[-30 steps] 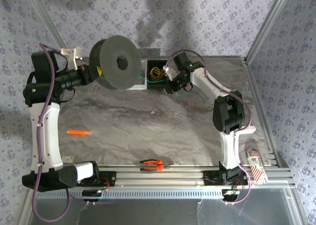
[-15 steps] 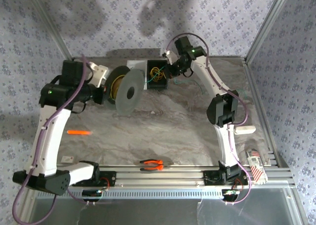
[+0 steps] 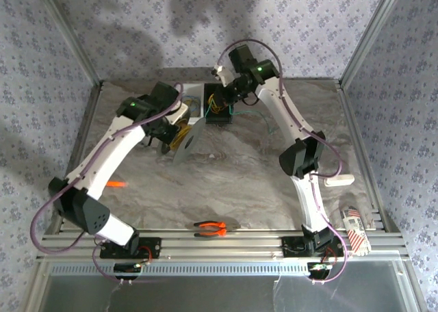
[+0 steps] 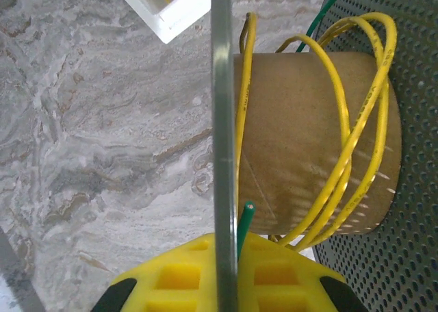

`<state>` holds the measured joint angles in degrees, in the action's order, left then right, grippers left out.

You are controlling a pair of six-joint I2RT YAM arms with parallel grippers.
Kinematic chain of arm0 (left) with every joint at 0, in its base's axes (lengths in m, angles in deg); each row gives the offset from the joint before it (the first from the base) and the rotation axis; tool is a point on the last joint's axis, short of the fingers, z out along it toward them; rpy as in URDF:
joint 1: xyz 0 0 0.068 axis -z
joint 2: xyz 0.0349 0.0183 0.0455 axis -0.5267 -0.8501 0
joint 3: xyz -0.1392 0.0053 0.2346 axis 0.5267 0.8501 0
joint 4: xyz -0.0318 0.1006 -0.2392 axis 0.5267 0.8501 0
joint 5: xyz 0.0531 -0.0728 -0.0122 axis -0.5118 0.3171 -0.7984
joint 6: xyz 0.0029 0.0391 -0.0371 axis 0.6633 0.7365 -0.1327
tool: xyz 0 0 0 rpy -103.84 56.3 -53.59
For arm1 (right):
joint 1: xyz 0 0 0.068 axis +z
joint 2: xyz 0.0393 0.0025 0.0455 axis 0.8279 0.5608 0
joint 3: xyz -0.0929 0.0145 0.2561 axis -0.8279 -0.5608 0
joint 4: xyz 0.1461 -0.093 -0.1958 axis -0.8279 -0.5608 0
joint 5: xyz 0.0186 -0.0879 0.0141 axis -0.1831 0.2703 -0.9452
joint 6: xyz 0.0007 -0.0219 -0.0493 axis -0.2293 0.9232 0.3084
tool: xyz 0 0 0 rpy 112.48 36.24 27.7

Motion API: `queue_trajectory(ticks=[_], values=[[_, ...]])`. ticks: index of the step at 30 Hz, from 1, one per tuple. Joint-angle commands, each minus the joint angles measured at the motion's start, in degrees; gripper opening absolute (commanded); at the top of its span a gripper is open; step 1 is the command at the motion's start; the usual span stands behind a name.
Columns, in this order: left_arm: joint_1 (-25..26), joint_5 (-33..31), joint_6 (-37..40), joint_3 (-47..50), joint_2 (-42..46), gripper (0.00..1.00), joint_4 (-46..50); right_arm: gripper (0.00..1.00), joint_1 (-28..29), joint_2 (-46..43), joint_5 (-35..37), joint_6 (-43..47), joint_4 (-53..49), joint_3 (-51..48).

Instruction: Wrap the cables

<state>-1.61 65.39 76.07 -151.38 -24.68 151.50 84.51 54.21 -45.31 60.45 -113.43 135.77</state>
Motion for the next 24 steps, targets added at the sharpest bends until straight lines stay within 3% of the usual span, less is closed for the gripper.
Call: queue_trajectory(ticks=[1, 8, 18, 24], values=[[1.9, -6.3, -0.7, -3.1, -1.6, 0.0, 8.8, 0.0, 1.2, -5.8, -0.9, -1.9, 1.5, 3.6], [2.7, -7.9, -4.9, -7.5, -6.9, 0.0, 9.5, 0.0, 4.9, -8.2, -2.5, -2.7, 3.7, 3.6], [-0.8, -6.5, -11.4, -11.3, -12.7, 0.0, 8.8, 0.0, 9.0, -11.4, -7.0, -2.3, 6.7, 0.2], [-3.5, -4.5, -12.3, -11.2, -12.5, 0.0, 6.2, 0.0, 9.8, -14.8, -7.7, -1.4, 10.7, -10.0]])
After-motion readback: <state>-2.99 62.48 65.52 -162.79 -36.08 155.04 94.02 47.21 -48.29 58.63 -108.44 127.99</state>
